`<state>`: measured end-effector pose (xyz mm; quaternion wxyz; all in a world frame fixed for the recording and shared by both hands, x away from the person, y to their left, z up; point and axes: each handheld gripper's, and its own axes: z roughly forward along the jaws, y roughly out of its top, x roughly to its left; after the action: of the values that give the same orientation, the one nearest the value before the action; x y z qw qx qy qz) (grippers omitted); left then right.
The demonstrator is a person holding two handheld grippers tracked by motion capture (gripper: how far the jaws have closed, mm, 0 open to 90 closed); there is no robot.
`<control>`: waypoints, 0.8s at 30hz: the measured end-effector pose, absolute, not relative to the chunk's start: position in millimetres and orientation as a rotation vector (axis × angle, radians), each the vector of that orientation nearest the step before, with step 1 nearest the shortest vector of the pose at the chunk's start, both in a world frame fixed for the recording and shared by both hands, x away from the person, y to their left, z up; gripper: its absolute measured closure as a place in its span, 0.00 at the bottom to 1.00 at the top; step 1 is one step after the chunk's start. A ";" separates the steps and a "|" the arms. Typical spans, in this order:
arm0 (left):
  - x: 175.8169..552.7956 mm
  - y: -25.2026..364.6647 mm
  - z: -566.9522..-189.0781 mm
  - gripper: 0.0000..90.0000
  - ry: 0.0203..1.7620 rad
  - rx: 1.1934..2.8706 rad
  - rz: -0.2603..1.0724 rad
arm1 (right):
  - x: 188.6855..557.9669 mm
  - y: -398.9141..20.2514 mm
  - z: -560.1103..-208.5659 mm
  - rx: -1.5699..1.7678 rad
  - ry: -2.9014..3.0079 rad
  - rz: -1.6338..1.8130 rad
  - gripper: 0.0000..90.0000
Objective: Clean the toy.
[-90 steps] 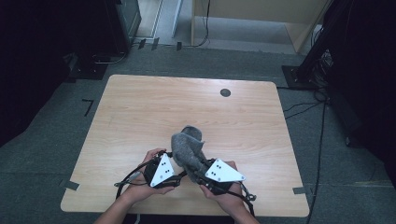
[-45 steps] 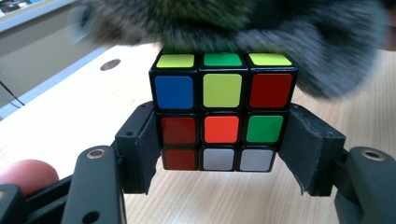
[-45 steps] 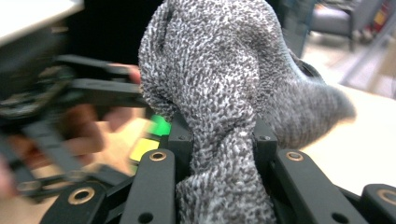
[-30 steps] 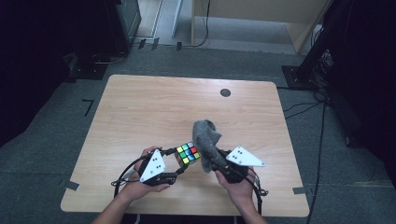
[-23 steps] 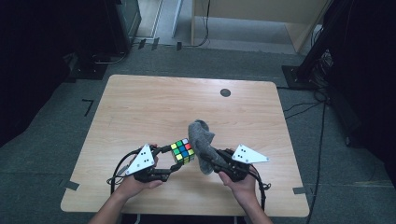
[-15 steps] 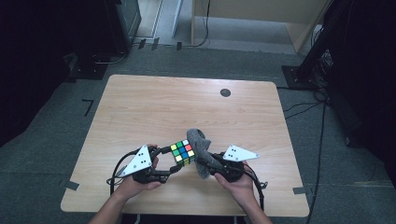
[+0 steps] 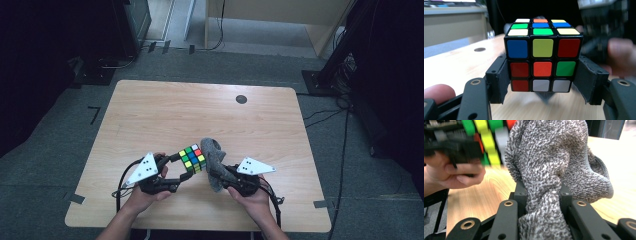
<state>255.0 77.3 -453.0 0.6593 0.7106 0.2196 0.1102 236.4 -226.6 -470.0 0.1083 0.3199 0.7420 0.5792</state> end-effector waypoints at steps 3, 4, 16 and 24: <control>255.7 77.4 -454.4 0.38 0.530 1.558 0.214 | 233.0 -216.7 -473.1 0.946 2.183 1.752 0.78; 255.2 75.8 -455.1 0.38 0.530 1.555 0.208 | 231.3 -211.3 -473.8 0.938 2.191 1.758 0.78; 254.6 75.0 -454.3 0.38 0.535 1.542 0.196 | 222.3 -198.9 -469.1 0.932 2.095 1.638 0.79; 252.5 68.8 -455.6 0.38 0.524 1.570 0.194 | 211.5 -171.8 -477.5 0.785 2.188 1.597 0.77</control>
<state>252.5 68.8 -455.6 0.6726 0.6972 0.2326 0.0862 211.5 -171.8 -477.5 0.1596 0.2749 0.7658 0.5590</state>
